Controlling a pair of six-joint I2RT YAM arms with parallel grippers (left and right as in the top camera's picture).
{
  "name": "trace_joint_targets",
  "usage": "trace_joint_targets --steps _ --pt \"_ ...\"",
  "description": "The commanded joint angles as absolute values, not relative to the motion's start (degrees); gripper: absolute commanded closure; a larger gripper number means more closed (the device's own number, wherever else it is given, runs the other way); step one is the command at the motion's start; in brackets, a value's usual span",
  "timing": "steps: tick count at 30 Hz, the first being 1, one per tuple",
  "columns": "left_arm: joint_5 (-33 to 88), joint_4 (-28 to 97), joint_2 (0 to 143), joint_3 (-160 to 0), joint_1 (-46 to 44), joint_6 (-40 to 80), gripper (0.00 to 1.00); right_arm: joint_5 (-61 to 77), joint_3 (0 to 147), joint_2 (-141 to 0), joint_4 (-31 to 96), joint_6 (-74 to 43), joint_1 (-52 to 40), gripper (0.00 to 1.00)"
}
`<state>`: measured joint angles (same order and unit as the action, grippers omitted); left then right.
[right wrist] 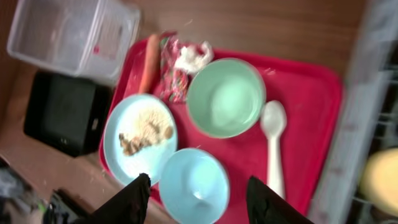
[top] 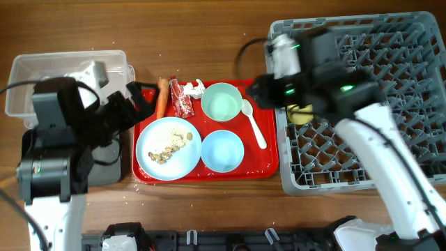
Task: Sort waste into correct bins and load items into the dishwasher rack
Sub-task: 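Grasp the teal bowl on the red tray with the right gripper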
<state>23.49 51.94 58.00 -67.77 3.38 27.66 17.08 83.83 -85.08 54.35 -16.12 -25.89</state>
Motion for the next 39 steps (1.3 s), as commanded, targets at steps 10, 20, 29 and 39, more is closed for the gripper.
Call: trace_joint_targets --steps 10,20,29,39 --pt "4.0 59.4 56.2 -68.3 3.2 30.1 0.00 -0.2 83.9 -112.9 43.5 -30.0 -31.5 0.50" --pt "4.0 59.4 56.2 -68.3 3.2 30.1 0.00 0.4 84.2 -116.6 41.4 -30.6 -31.2 0.96" --pt "4.0 59.4 56.2 -68.3 3.2 30.1 0.00 -10.1 84.5 -96.2 46.1 -28.0 -27.7 0.96" --pt "4.0 59.4 56.2 -68.3 3.2 30.1 0.00 -60.3 84.3 -88.1 50.7 -28.0 -17.3 0.96"
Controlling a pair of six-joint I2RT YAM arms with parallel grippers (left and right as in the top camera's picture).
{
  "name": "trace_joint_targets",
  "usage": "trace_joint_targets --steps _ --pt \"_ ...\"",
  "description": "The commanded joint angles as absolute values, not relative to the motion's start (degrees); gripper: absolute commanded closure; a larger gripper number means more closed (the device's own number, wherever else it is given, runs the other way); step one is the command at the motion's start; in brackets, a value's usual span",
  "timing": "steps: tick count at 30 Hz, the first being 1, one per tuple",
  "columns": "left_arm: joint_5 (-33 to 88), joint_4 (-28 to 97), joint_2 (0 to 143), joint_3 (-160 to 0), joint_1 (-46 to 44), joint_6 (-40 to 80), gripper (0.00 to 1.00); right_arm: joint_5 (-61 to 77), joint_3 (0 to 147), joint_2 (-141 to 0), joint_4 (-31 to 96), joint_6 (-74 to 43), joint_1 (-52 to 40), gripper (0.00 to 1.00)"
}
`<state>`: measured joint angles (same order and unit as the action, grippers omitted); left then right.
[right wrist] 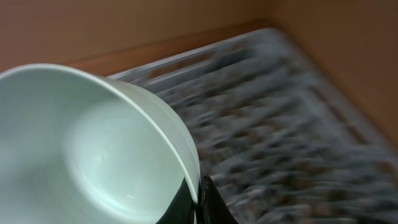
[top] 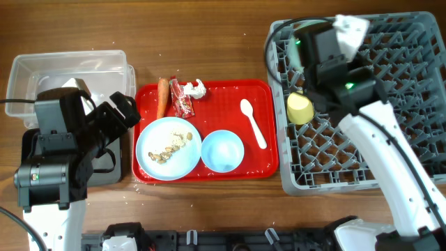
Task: Sort waste into correct bins and load items into the dishwasher rack
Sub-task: 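Grasp the teal bowl on the red tray with the right gripper, then carry the teal bowl to the back of the rack and release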
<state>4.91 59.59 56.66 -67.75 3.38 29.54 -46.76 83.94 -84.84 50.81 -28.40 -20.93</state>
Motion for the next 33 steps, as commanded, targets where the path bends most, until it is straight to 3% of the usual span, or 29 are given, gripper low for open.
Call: trace_joint_targets --steps 1,10,20,29,33 --pt "4.0 59.4 56.2 -68.3 3.2 30.1 0.00 -60.2 84.3 -89.2 50.3 -27.6 -15.9 0.96" --pt "4.0 59.4 56.2 -68.3 3.2 30.1 0.00 -61.7 84.3 -106.7 37.2 -5.9 -12.3 0.95" --pt "4.0 59.4 56.2 -68.3 3.2 30.1 0.00 -64.7 84.3 -110.0 38.2 -6.4 -12.4 0.96" --pt "4.0 59.4 56.2 -68.3 3.2 30.1 0.00 -64.4 84.3 -95.7 47.4 -8.8 -12.3 0.96" --pt "4.0 59.5 56.2 -68.3 3.2 30.1 0.00 -57.8 84.3 -93.4 47.0 -8.8 -12.3 0.96"
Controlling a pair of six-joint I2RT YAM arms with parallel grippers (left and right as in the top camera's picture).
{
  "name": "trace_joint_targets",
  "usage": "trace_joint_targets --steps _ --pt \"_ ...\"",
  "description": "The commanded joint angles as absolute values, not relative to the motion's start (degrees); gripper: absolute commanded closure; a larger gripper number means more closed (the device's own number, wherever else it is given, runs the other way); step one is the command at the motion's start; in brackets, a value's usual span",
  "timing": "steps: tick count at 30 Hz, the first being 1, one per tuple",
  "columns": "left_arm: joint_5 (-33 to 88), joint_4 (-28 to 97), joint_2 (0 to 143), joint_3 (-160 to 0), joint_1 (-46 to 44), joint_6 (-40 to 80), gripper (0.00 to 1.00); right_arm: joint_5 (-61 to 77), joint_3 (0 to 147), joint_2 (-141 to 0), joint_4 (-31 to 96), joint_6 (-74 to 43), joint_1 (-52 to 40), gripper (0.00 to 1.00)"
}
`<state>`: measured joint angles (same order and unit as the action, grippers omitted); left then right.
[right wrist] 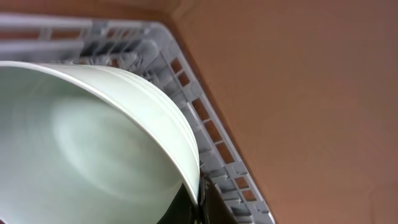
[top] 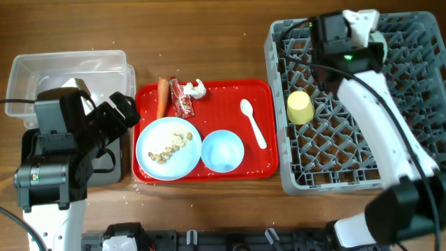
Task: Sort waste into correct bins and load items into the dishwasher rack
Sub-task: 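Carry the teal bowl to the back of the rack and release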
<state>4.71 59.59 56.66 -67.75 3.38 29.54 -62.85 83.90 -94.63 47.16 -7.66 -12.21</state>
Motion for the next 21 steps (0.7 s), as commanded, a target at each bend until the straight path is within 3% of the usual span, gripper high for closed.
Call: trace_joint_targets --steps 1,11,14,21 --pt "4.0 59.5 56.2 -68.3 3.2 30.1 0.00 -56.2 84.2 -94.0 46.3 -8.8 -12.3 0.96" --pt "4.0 59.6 56.2 -68.3 3.2 30.1 0.00 -59.3 84.2 -106.7 30.6 -3.6 -12.0 0.95" --pt "4.0 59.7 56.2 -68.3 3.2 30.1 0.00 -64.6 84.2 -108.3 29.6 -3.0 -10.2 0.96" --pt "4.0 60.1 56.3 -68.3 3.2 30.1 0.00 -62.2 84.1 -108.9 31.0 0.3 -6.7 0.96"
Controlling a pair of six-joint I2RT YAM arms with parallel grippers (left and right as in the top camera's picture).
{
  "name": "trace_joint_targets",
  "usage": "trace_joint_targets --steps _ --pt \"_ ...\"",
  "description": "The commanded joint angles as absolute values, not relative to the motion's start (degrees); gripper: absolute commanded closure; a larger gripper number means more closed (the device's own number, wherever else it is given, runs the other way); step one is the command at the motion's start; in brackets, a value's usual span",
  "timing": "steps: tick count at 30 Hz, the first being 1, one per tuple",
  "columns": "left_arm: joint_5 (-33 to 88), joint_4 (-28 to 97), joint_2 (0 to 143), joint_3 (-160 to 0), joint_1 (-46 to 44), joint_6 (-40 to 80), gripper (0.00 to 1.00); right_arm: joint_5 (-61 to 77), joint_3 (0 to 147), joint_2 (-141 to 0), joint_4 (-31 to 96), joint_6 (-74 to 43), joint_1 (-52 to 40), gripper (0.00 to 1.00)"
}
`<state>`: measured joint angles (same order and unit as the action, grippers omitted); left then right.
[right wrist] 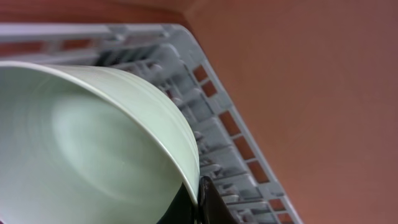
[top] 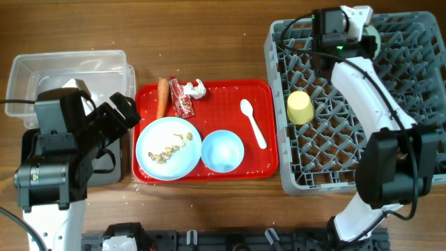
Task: Sort waste into correct bins and load items into the dishwasher rack
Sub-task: 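Carry the teal bowl to the back of the rack and release, then grasp the small blue bowl with the right gripper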
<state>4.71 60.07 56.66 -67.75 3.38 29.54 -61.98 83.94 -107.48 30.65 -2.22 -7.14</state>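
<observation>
My right gripper (top: 357, 29) is shut on the rim of a pale green bowl (right wrist: 93, 143), one finger inside and one outside. It holds the bowl tilted on edge over the back of the grey dishwasher rack (top: 355, 139); the bowl (top: 373, 36) shows as a green sliver beside the wrist. In the right wrist view, the rack's corner (right wrist: 211, 124) lies close behind the bowl. A yellow cup (top: 300, 107) lies in the rack. My left gripper (top: 125, 110) hangs open and empty at the left edge of the red tray (top: 268, 164).
The tray carries a blue plate with food scraps (top: 167, 148), a blue bowl (top: 222, 150), a white spoon (top: 251, 123), a carrot (top: 162, 97), a red wrapper (top: 182, 97) and a crumpled tissue (top: 198, 88). A clear bin (top: 42, 70) and a black bin (top: 111, 167) stand left.
My right gripper, still shut on the green bowl, has shifted slightly left along the rack's back edge, and the rack now looks closer behind the bowl. The left arm is unchanged.
At first the green bowl stood on the tray, with my right gripper open above the tray and the left gripper reaching towards the tray's left edge. Then the bowl was in my right gripper over the rack, the left arm drawn back. The bowl then reached the rack's back edge.
</observation>
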Motion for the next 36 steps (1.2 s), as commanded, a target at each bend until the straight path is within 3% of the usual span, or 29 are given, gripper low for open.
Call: trace_joint_targets --steps 1,13,18,22,31,34,36 --pt "4.0 60.1 56.3 -68.3 3.2 30.1 0.00 -62.1 84.1 -109.1 31.1 0.5 -6.7 0.96" --pt "4.0 60.1 56.4 -68.3 3.2 30.1 0.00 -61.3 83.9 -112.6 34.5 -1.0 -13.2 0.94" --pt "4.0 60.1 56.4 -68.3 3.2 30.1 0.00 -61.5 83.9 -108.5 36.1 -1.9 -16.3 0.80" --pt "4.0 60.1 56.4 -68.3 3.2 30.1 0.00 -57.7 84.0 -103.0 38.9 -3.2 -17.5 0.61" --pt "4.0 60.1 56.4 -68.3 3.2 30.1 0.00 -37.9 84.0 -89.0 44.7 -6.7 -21.4 0.72" --pt "4.0 60.1 56.4 -68.3 3.2 30.1 0.00 -31.6 84.0 -87.6 47.7 -9.4 -22.2 0.71" --pt "4.0 60.1 56.4 -68.3 3.2 30.1 0.00 -19.9 84.0 -87.6 51.0 -9.1 -23.6 0.67"
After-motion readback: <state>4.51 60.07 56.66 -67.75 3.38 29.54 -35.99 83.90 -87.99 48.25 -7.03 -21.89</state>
